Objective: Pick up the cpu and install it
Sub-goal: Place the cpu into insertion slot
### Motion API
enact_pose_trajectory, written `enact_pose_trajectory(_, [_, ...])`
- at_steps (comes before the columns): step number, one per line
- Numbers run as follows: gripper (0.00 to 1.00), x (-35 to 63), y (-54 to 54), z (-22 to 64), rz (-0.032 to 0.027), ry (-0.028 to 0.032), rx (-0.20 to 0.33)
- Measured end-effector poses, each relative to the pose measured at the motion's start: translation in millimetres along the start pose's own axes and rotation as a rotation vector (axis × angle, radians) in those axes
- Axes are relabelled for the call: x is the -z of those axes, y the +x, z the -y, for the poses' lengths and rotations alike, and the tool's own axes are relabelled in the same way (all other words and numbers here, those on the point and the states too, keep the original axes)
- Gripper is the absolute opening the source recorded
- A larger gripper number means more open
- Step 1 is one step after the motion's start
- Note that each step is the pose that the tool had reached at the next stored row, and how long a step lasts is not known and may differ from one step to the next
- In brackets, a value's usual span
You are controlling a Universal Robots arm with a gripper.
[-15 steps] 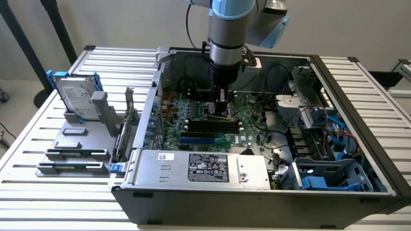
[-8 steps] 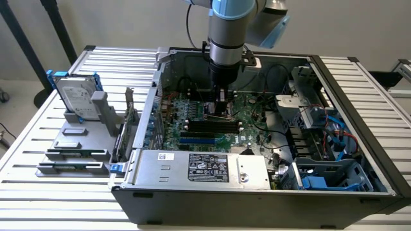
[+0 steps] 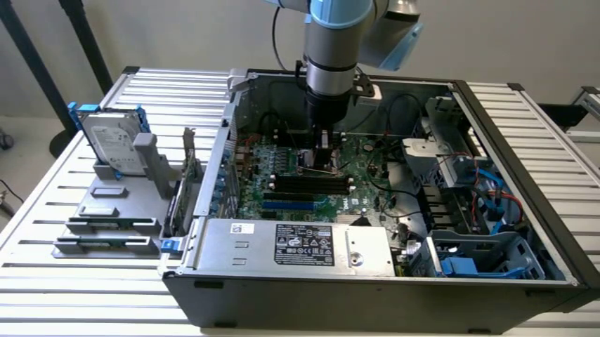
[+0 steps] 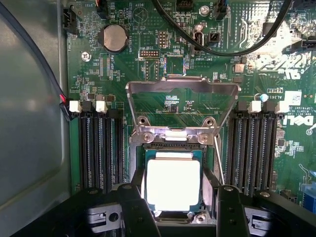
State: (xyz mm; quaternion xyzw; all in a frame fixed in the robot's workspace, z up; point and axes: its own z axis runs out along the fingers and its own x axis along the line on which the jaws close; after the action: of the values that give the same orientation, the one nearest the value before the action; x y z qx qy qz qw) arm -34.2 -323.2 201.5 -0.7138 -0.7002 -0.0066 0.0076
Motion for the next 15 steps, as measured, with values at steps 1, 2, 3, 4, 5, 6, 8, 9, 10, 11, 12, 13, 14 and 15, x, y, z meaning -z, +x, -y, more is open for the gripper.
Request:
enact_pose_trajectory(1, [0.55, -0.1, 0.0, 0.0, 0.0012, 0.0001, 0.000])
enact_pose_trajectory(2, [0.55, -0.2, 0.0, 0.0, 0.0021, 0.0002, 0.000])
enact_pose_trajectory(3, [0.55, -0.3, 0.0, -0.1, 0.0029, 0.0003, 0.000])
enact_pose_trajectory(4, [0.55, -0.4, 0.0, -0.1, 0.0035, 0.0003, 0.000])
enact_pose_trajectory(5, [0.55, -0.6, 0.0, -0.2, 0.0042, 0.0003, 0.000])
enact_pose_trajectory(6, [0.55, -0.8, 0.0, -0.2, 0.0046, 0.0003, 0.000])
enact_pose_trajectory(8, [0.55, -1.2, 0.0, -0.3, 0.0054, 0.0003, 0.000])
enact_pose_trajectory(9, [0.55, -1.4, 0.0, -0.3, 0.0058, 0.0004, 0.000])
enact_pose_trajectory(10, [0.55, -1.6, 0.0, -0.3, 0.0058, 0.0003, 0.000])
enact_pose_trajectory(11, [0.55, -1.9, 0.0, -0.3, 0.0059, 0.0003, 0.000])
enact_pose_trajectory(12, [0.55, -2.1, 0.0, -0.3, 0.0060, 0.0003, 0.000])
enact_pose_trajectory(13, [0.55, -2.3, 0.0, -0.3, 0.0060, 0.0004, 0.000])
enact_pose_trajectory(14, [0.55, -2.4, 0.0, -0.3, 0.0061, 0.0004, 0.000])
enact_pose_trajectory(15, [0.55, -2.6, 0.0, -0.3, 0.0061, 0.0003, 0.000])
